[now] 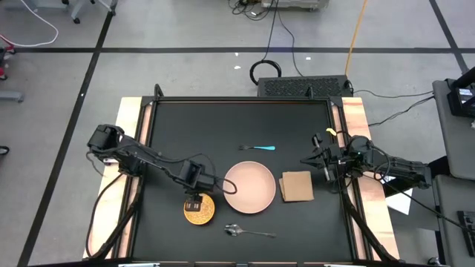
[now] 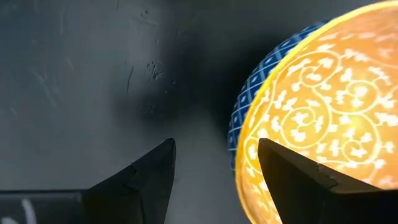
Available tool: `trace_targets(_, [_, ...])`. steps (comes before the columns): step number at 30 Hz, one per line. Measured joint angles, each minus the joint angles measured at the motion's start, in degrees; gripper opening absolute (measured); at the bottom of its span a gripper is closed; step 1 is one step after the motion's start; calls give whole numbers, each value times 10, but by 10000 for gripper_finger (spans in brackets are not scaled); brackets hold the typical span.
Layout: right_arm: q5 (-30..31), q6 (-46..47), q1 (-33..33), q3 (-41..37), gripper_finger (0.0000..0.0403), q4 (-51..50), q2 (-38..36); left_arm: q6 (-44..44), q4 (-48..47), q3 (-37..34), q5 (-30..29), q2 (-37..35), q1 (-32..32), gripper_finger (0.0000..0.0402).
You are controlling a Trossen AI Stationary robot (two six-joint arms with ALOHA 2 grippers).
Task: Set table place
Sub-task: Put the yellow bowl on the brown plate
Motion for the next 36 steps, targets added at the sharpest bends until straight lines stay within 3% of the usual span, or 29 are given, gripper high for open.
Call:
trace_targets(14, [0,0,0,0,0,0,0,7,19,-16,-4,0,1,228])
trace_targets(30, [0,0,0,0,0,0,0,5,28,-13,-4,-1,1,20])
trace_targets(36, [0,0,0,0,0,0,0,26,21,-10,22,-1,0,24])
